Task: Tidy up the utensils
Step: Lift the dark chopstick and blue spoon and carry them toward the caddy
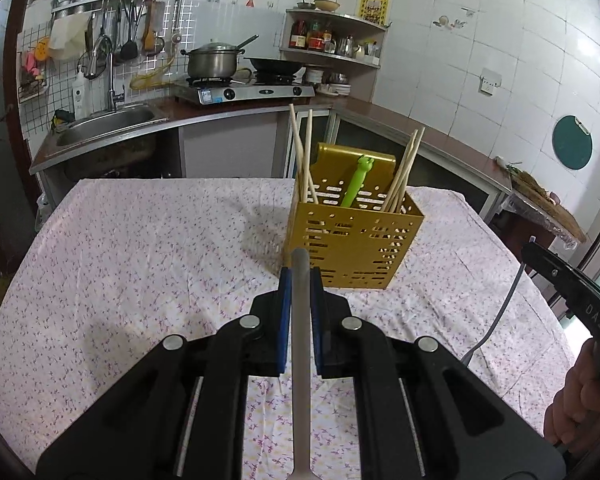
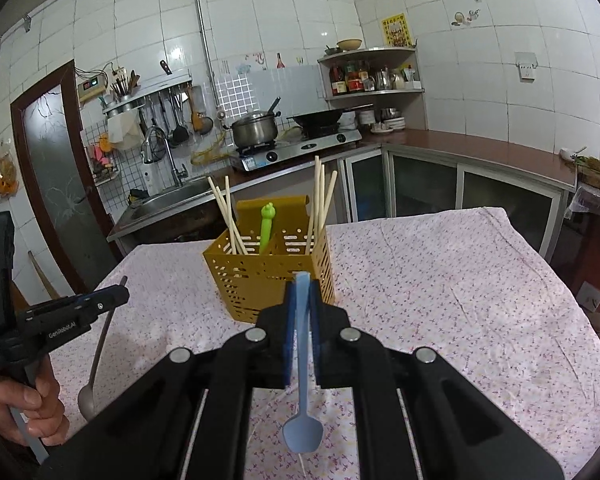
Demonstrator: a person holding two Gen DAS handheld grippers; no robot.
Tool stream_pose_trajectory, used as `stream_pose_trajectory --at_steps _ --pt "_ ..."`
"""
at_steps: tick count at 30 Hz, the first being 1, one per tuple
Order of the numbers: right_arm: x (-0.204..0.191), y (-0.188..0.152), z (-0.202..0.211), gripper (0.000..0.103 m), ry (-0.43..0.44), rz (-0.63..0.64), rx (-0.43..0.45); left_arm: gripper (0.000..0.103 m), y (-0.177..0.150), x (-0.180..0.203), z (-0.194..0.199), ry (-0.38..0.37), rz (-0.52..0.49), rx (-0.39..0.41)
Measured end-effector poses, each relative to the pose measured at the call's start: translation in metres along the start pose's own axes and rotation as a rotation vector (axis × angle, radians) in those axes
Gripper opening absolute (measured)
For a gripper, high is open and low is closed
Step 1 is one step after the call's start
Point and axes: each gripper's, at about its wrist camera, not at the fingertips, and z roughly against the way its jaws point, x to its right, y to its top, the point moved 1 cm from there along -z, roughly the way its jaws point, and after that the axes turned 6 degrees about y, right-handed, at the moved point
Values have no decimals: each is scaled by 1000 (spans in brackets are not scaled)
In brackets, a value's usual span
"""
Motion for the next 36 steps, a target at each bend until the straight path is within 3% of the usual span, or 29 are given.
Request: stream_pose_trajectory --at_steps 20,27,36 --pt "2 1 26 7 -4 11 26 7 4 7 27 3 -14 34" --pt "-1 4 29 7 -13 22 33 3 9 6 32 10 -18 54" --pt "0 4 26 7 -14 23 26 0 0 3 13 -1 -36 0"
